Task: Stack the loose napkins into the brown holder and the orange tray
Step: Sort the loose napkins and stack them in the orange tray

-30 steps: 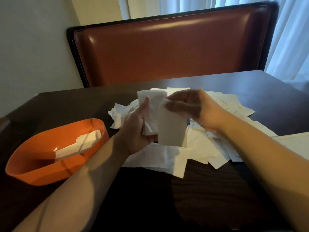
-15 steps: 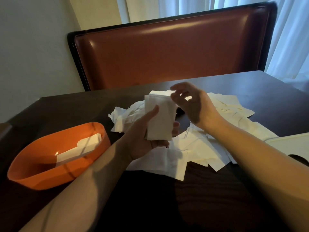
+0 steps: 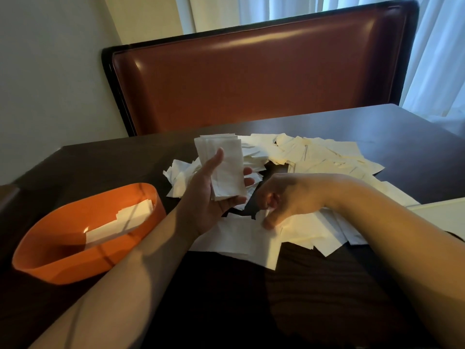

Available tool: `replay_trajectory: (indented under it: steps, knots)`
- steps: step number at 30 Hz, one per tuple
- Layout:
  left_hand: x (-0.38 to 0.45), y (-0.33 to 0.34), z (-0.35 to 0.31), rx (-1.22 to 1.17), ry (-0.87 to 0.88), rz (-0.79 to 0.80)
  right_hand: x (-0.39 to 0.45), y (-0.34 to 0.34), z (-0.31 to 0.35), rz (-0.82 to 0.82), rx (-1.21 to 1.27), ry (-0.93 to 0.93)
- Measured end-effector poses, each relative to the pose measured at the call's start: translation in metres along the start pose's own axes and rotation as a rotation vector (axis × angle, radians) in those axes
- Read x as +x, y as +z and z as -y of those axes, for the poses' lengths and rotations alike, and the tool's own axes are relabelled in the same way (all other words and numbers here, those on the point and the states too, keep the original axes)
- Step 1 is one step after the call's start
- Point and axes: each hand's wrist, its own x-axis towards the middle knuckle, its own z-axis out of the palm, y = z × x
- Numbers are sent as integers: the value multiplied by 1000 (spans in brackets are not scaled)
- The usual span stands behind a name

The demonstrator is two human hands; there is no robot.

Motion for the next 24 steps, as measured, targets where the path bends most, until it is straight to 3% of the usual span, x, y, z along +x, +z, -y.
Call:
replay_trajectory:
  steps: [8, 15, 21, 24]
  knots:
    - [3, -2, 2, -26, 37, -59, -9, -13, -1, -214, 176, -122]
    - [6, -5, 2, -64, 64, -117, -14, -17, -7, -234, 42, -48]
    - [6, -5, 2, -72, 89, -119, -9, -20, -6, -664, 102, -106]
    - [7, -5, 1, -70, 85, -138, -8, -22, -8, -840, 343, -108]
